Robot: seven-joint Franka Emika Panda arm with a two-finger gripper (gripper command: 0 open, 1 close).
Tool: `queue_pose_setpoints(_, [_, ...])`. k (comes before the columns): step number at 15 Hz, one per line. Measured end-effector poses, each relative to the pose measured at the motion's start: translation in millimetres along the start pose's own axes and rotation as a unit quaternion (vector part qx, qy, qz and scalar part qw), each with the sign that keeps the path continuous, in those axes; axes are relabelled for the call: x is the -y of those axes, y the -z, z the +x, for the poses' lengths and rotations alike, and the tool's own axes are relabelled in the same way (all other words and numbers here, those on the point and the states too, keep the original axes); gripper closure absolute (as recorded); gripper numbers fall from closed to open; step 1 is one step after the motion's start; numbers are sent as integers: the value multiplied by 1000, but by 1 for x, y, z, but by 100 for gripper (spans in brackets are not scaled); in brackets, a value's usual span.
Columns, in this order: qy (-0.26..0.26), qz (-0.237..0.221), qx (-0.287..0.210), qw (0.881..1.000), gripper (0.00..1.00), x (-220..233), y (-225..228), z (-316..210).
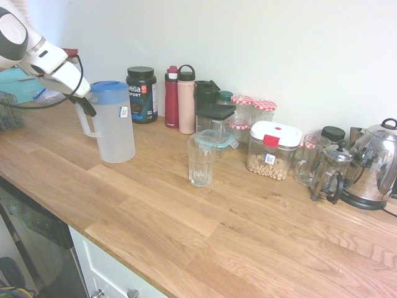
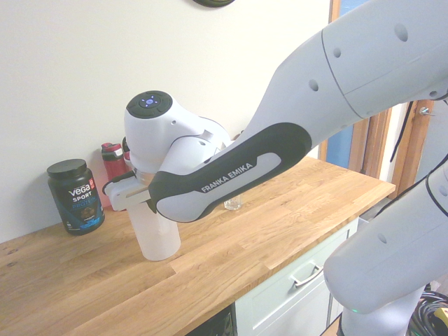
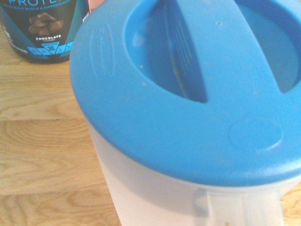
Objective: Pour me some water
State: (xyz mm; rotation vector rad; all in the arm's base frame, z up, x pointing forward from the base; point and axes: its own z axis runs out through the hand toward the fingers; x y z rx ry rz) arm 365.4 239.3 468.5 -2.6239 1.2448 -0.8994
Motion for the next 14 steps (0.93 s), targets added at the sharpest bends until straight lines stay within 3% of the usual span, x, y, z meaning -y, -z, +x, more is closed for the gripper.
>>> queue_pose_setpoints(10, [13,-27,0,1000,0,-8,20,-16])
queue_pose_setpoints(14, [54,-116,99,987,0,-31,54,-29])
